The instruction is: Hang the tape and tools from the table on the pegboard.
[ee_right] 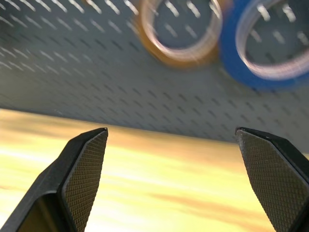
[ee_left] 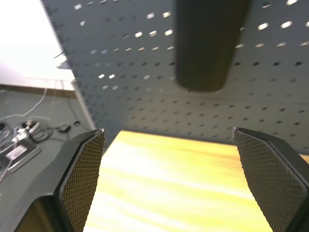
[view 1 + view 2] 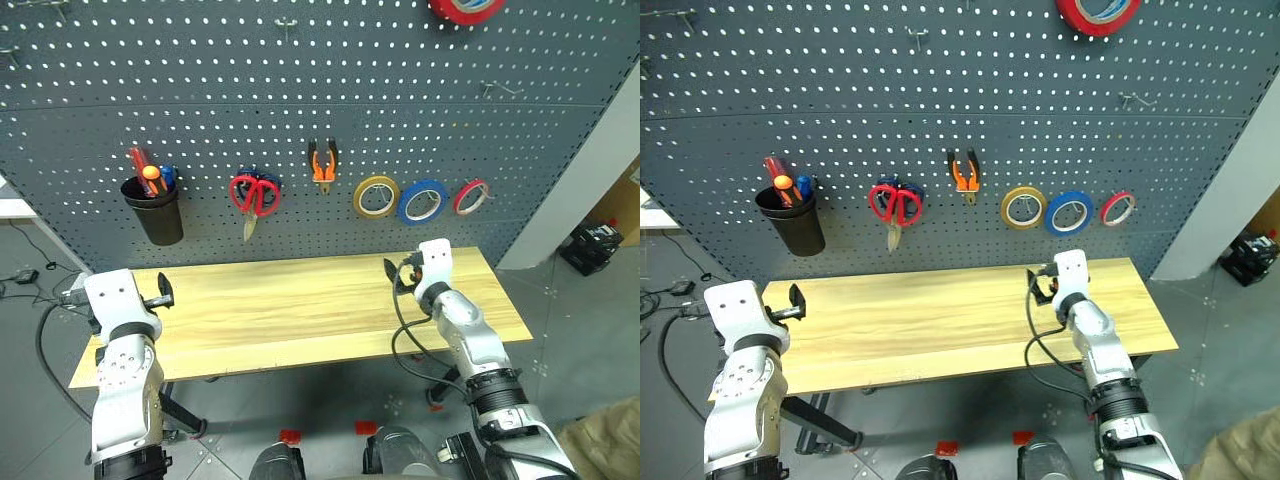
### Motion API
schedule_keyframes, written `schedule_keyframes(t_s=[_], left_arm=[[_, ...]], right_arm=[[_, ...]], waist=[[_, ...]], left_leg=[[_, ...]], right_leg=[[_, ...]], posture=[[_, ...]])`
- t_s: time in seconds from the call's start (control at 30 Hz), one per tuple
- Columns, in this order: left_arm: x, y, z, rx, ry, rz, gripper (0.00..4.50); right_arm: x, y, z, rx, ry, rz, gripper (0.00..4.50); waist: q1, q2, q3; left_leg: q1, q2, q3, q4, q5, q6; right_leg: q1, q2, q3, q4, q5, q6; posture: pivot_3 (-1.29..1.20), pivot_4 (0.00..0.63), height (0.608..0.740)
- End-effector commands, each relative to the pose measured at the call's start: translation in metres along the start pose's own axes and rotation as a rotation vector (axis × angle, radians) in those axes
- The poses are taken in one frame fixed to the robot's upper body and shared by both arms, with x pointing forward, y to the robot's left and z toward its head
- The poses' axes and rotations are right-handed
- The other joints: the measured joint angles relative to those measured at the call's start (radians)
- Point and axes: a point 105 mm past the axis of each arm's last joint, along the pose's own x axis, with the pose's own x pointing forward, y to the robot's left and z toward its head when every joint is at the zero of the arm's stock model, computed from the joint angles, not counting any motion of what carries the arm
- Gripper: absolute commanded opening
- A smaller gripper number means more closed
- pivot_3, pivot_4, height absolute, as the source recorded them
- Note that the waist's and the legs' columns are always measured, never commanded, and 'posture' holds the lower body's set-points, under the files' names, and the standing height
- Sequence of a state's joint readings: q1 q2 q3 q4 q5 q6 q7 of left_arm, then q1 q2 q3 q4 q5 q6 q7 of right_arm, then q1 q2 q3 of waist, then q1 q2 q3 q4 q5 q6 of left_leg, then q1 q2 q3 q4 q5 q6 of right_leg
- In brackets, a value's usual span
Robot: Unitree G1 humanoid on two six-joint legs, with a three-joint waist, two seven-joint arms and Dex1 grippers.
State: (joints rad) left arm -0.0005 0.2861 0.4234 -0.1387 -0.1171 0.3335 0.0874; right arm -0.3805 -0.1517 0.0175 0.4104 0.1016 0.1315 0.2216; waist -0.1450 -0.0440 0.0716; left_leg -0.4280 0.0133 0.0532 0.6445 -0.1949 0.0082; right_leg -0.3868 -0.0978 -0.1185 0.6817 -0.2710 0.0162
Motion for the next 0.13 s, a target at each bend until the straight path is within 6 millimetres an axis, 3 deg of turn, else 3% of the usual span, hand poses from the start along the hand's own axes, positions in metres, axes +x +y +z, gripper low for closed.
schedule_keyframes(t_s=[0.03,0.13], left_arm=[[-0.0007,0.0047,0.0106,-0.023,-0.054,0.021,4.46],[-0.0022,0.0055,0.0023,-0.008,-0.038,0.018,4.46]], right_arm=[[0.0062,-0.0103,0.0108,-0.043,-0.061,-0.009,4.50],[0.0073,-0.0174,0.0036,-0.062,-0.047,-0.022,4.50]], waist=[[0.007,0.001,-0.001],[0.009,0.005,-0.004]], left_leg=[[0.000,0.001,0.000,0.000,0.000,0.000],[0.000,0.001,0.000,0.000,0.000,0.000]], right_leg=[[0.000,0.000,0.000,0.000,0.000,0.000],[0.000,0.001,0.000,0.000,0.000,0.000]], posture=[[-0.13,0.000,0.740],[-0.12,0.000,0.740]])
